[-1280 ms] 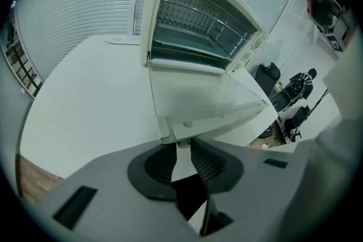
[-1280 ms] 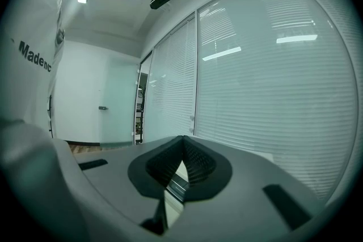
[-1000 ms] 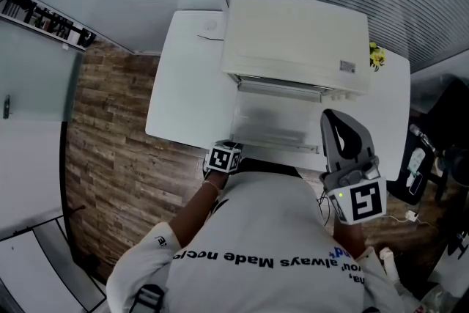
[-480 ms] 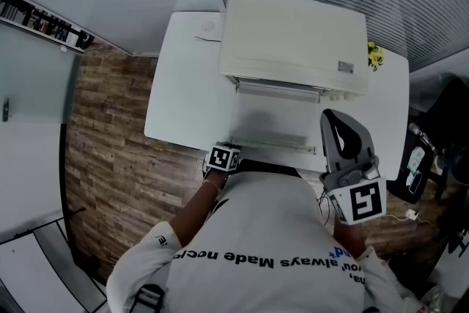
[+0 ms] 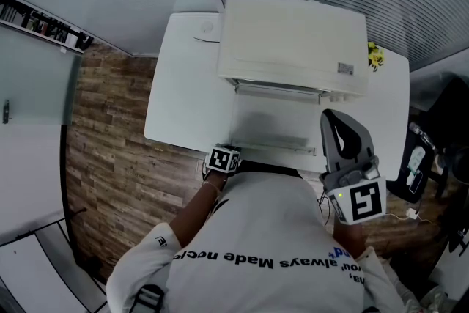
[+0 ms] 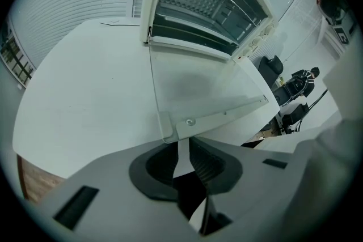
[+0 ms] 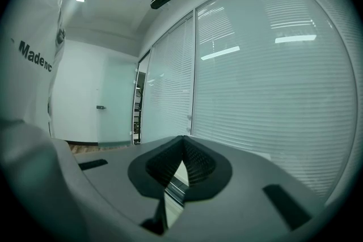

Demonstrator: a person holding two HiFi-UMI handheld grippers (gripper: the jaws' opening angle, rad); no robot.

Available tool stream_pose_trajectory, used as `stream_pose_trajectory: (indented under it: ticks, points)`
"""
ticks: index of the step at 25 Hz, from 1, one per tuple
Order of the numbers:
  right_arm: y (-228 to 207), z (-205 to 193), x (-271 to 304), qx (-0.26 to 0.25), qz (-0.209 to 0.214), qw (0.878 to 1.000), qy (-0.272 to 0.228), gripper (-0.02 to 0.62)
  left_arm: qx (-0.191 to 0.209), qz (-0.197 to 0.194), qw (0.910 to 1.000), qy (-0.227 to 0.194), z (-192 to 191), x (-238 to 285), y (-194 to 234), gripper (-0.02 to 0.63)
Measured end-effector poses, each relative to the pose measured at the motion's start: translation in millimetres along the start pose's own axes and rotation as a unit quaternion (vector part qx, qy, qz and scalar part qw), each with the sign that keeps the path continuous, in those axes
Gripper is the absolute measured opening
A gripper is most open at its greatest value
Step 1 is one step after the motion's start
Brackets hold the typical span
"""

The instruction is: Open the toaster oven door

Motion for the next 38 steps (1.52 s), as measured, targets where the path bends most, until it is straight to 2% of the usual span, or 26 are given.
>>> stream_pose_trajectory:
  ticks: [7, 10, 15, 20, 25, 29, 38]
  points:
    - [0, -4, 2, 0.005, 0.000, 1.000, 0.002, 0.008, -0.003, -0.003, 0.9999, 0.013, -13, -9, 1, 0.075]
    - [1, -4, 2, 0.006, 0.000, 1.000, 0.003, 0.008, -0.009, 0.000, 0.9999, 0.004, -18, -20, -1, 0.074]
    - [2, -5, 3, 0.007, 0.002, 1.000, 0.003, 0.008, -0.008, 0.020, 0.9991, -0.037, -3, -44, 2, 0.052]
    - [5, -6, 3, 0.006, 0.004, 1.000, 0.004, 0.008, 0.006, 0.033, 0.9947, -0.097, 34, -72, -1, 0.040]
    - [6, 0, 4, 0.007, -0.002, 1.000, -0.007, 0.008, 0.032, 0.050, 0.9849, -0.163, 77, -98, -5, 0.032]
    - [5, -2, 1, 0.000, -0.002, 1.000, 0.001, 0.008, 0.041, 0.045, 0.9745, -0.216, 109, -120, -14, 0.029]
    - [3, 0, -3, -0.008, -0.009, 1.000, 0.005, 0.007, 0.075, 0.038, 0.9388, -0.334, 174, -180, -42, 0.026]
Point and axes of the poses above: the fingertips, and each gripper's own axes: x forward along the fingers, y to its left, z out of its top, the point moved 5 cm from there along -x, backward along the fingers, and after that the axes turned 9 degrees about x, right-handed, at the moved point
